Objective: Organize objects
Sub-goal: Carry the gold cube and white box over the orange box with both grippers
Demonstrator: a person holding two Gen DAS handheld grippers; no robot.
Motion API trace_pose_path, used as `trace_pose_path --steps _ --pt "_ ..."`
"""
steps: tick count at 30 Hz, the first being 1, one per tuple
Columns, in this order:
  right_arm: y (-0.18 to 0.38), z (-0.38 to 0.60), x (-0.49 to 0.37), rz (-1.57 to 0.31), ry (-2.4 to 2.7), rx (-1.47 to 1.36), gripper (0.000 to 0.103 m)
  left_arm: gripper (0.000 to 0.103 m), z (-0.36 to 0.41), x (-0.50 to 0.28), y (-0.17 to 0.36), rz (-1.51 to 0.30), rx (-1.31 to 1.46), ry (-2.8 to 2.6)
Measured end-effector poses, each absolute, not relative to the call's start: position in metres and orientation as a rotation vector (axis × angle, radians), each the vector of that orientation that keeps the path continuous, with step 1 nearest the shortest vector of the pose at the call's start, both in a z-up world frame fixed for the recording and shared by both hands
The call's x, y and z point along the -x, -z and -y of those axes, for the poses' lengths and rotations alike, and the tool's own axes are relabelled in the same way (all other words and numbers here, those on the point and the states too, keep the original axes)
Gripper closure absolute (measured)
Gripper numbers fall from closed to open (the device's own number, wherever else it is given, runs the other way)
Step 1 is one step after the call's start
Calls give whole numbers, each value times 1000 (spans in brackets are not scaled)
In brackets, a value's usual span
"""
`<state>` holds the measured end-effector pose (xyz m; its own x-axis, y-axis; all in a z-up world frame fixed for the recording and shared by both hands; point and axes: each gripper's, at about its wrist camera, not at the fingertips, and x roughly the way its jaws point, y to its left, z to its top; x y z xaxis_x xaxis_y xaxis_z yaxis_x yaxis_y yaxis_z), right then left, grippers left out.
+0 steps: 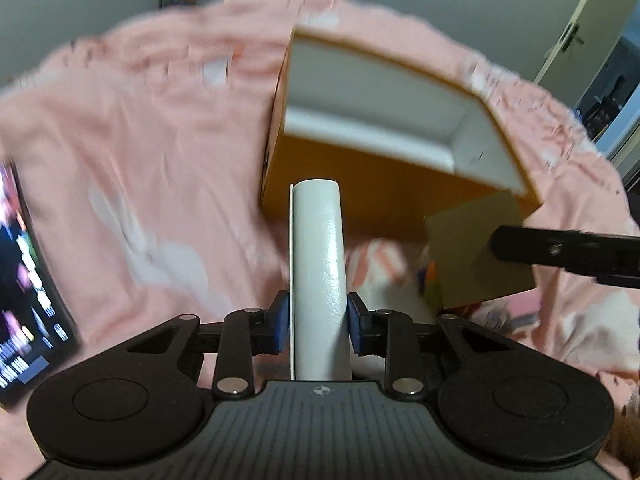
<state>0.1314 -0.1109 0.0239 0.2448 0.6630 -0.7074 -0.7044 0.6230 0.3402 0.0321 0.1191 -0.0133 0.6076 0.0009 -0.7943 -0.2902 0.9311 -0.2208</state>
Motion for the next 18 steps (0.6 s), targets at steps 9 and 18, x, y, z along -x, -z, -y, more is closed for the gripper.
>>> trace_pose_path --steps 9,18 --pt "-79 118 -155 -797 -921 48 57 70 -100 -49 -66 -675 272 -115" --pt "-101 108 -211 -724 -833 21 57 70 -86 -142 -80 -606 212 -98"
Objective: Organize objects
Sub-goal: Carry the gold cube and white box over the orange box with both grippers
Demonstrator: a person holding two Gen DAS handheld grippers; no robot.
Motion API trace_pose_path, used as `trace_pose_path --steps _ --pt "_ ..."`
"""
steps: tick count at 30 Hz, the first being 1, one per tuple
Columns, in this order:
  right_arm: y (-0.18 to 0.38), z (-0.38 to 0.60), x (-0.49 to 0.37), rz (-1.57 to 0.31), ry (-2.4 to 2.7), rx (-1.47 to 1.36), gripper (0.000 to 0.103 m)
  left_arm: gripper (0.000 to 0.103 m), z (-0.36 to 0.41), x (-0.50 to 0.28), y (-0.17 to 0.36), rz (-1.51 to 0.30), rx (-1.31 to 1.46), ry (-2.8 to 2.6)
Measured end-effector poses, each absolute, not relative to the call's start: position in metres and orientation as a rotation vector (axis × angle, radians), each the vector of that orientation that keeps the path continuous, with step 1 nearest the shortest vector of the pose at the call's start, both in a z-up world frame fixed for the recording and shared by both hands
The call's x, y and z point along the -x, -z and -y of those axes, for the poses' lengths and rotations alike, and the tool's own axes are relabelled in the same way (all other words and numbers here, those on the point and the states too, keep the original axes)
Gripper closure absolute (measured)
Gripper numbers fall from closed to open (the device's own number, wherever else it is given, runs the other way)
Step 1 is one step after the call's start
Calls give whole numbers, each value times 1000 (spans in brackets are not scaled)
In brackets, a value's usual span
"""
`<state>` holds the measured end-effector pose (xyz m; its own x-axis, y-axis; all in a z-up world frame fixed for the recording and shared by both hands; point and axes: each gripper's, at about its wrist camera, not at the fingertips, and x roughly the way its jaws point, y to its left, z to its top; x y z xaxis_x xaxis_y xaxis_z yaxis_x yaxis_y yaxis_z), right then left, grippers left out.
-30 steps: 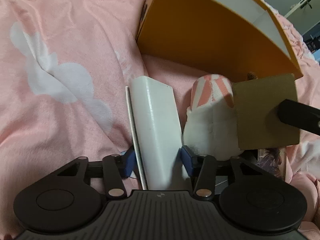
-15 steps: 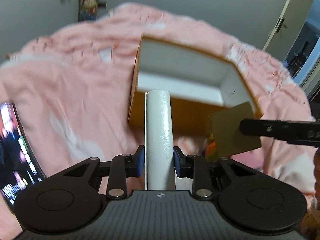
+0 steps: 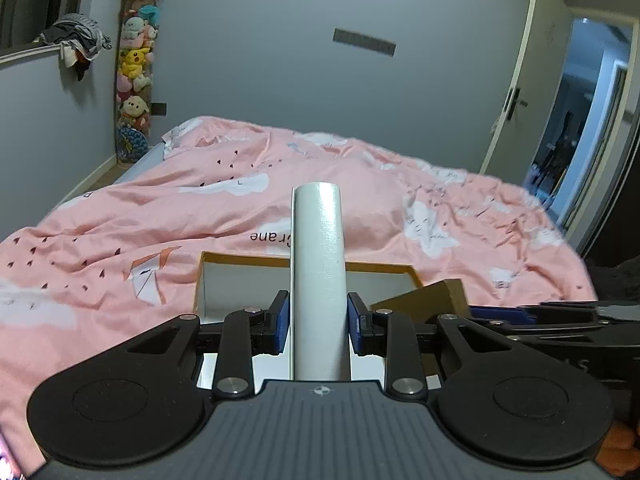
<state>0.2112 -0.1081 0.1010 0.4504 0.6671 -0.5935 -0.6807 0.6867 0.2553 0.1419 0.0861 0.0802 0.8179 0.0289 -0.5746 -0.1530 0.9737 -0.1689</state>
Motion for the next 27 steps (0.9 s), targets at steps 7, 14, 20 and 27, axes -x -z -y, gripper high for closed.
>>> trace_pose_path --steps 7,14,20,27 --pt "-48 90 -266 -858 -718 31 57 70 -73 -197 -22 -763 54 -146" --pt "-5 65 -287 -944 -734 63 57 70 -77 -213 24 -897 -92 -257" --pt "12 51 -294 -982 -754 74 57 70 -75 -222 47 -977 -234 -301" --pt "20 47 -294 -1007 -763 84 57 70 -68 -229 65 -1045 -331 -306"
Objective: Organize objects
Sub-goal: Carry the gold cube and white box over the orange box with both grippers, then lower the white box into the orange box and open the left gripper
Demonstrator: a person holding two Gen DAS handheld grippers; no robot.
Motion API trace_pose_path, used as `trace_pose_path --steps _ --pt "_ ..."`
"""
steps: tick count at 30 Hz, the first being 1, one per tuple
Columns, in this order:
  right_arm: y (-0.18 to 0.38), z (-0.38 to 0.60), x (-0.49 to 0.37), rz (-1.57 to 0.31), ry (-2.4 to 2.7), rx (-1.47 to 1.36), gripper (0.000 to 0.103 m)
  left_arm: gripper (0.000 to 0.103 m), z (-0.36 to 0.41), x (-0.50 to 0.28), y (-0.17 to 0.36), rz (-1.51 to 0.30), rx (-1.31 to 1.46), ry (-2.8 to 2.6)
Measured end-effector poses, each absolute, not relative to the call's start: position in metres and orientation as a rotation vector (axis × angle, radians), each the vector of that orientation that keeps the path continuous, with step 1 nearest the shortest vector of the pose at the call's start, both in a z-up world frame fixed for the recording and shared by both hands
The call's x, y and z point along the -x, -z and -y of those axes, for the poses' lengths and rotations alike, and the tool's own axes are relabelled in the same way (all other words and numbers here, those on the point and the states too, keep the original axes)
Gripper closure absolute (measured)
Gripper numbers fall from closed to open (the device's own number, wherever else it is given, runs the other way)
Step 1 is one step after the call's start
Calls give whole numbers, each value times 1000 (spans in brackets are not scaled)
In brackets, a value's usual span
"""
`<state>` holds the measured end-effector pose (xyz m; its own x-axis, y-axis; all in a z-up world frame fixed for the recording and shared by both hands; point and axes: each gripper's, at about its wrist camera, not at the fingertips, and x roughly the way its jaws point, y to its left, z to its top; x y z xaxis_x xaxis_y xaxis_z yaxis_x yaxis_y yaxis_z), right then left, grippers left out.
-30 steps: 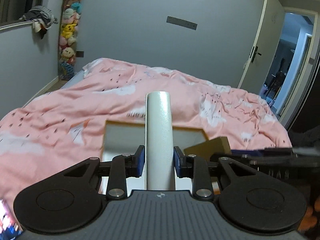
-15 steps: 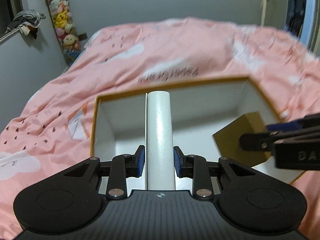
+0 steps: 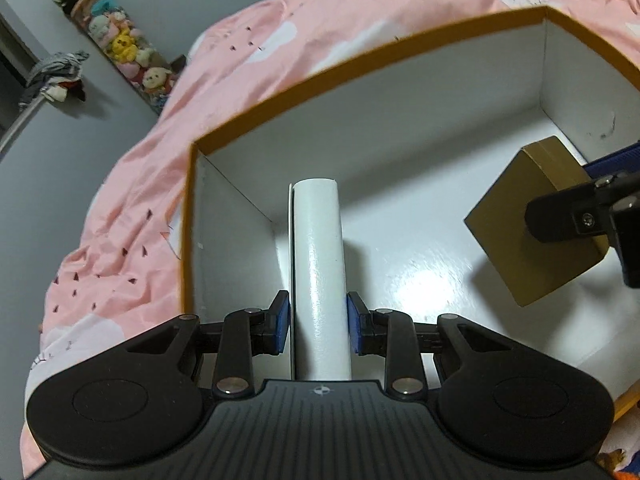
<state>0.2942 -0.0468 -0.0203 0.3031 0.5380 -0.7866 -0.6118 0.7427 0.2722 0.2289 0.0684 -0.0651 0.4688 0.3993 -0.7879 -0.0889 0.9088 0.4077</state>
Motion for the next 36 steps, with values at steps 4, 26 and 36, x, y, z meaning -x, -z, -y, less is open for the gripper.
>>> trace_pose_path --steps 4,26,36 --pt "24 46 -295 -1026 -772 75 57 70 -71 -228 69 -1081 -281 -297" --pt "27 37 -289 -1060 -779 133 57 51 -117 -208 32 -994 232 -94" --pt "39 7 -286 -1089 -762 159 57 51 -168 -187 -20 -777 282 -183"
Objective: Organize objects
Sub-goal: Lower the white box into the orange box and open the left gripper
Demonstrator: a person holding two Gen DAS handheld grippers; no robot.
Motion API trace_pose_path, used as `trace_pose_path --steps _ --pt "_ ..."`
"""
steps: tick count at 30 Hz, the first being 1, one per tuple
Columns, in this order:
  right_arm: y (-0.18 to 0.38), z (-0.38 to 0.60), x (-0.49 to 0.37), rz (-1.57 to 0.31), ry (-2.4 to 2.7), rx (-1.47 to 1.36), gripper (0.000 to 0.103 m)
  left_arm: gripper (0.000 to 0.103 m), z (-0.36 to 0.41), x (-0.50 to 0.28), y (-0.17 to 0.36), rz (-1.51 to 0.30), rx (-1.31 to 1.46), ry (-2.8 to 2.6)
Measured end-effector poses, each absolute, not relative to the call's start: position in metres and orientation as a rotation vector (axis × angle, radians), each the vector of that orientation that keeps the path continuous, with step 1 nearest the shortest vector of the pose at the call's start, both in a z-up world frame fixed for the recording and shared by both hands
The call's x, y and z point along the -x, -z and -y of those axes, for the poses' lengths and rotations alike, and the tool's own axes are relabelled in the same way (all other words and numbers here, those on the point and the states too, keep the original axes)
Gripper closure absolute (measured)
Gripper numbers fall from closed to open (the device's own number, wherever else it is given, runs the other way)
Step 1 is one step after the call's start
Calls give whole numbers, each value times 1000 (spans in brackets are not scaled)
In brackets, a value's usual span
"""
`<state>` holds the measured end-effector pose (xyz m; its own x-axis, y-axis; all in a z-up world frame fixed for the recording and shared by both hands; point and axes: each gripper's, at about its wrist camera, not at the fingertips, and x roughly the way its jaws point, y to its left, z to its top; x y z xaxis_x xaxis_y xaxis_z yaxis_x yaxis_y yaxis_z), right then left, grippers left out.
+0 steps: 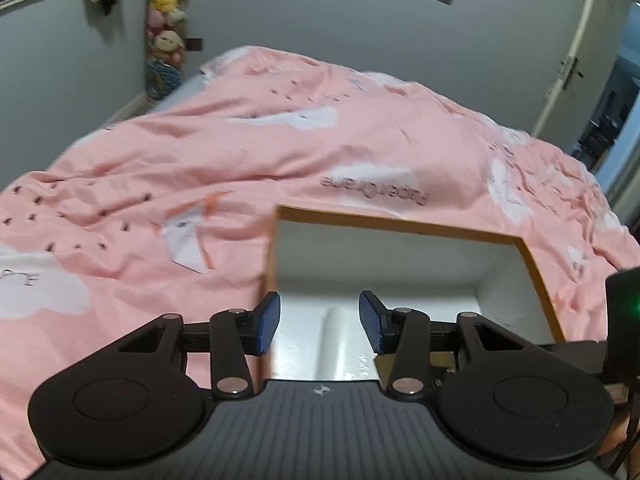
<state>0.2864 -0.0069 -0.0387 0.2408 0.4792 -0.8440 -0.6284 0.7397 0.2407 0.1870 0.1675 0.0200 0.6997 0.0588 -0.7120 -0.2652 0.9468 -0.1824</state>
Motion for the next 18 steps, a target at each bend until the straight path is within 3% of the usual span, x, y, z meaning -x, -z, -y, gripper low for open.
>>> trace_pose_path --steps 8,13,18 --pt "34 -8 -280 -1100 -791 142 57 53 -190 -179 -5 -783 354 -242" --pt "31 -7 -274 -1011 -704 237 57 55 -184 -176 7 -789 370 -248" --pt "38 -10 -275 -1070 -731 204 57 66 -180 -176 15 -792 377 -244"
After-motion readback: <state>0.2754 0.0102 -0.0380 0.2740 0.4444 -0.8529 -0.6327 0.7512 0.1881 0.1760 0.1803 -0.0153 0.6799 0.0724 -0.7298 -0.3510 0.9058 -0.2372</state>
